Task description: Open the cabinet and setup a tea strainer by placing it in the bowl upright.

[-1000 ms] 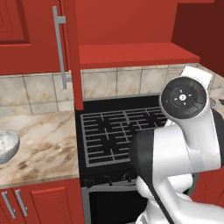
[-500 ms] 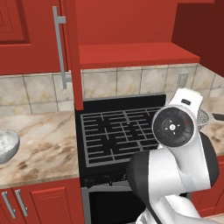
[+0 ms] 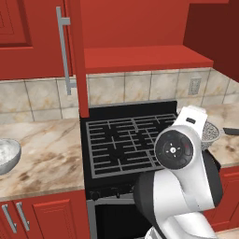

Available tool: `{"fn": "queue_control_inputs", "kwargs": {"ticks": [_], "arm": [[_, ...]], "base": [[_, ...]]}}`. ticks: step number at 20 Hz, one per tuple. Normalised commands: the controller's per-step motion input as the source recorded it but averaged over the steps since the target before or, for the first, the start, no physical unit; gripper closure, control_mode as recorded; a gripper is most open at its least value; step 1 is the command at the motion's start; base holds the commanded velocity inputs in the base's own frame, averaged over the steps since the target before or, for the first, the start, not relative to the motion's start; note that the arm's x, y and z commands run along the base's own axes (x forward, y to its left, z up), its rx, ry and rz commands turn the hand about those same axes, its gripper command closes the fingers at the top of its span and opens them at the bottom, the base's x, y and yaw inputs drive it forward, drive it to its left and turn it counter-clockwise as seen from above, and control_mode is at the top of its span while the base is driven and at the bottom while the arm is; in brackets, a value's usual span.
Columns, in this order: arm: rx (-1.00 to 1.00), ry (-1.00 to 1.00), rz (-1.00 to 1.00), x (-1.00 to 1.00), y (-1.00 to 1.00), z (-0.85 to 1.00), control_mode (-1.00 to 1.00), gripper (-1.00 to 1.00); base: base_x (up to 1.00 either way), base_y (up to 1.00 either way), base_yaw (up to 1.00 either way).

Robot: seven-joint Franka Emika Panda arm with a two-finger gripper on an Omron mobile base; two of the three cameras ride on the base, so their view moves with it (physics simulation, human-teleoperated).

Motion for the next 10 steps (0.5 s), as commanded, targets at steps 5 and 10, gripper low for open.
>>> {"fn": "queue_control_inputs", "kwargs": {"ticks": [5,10], "arm": [[0.00,0.00,0.00,0.00,0.00,0.00,-1.00,1.00],[0.00,0.00,0.00,0.00,0.00,0.00,-1.00,1.00]], "base": [[0.00,0.00,0.00],[0.00,0.00,0.00]]}}
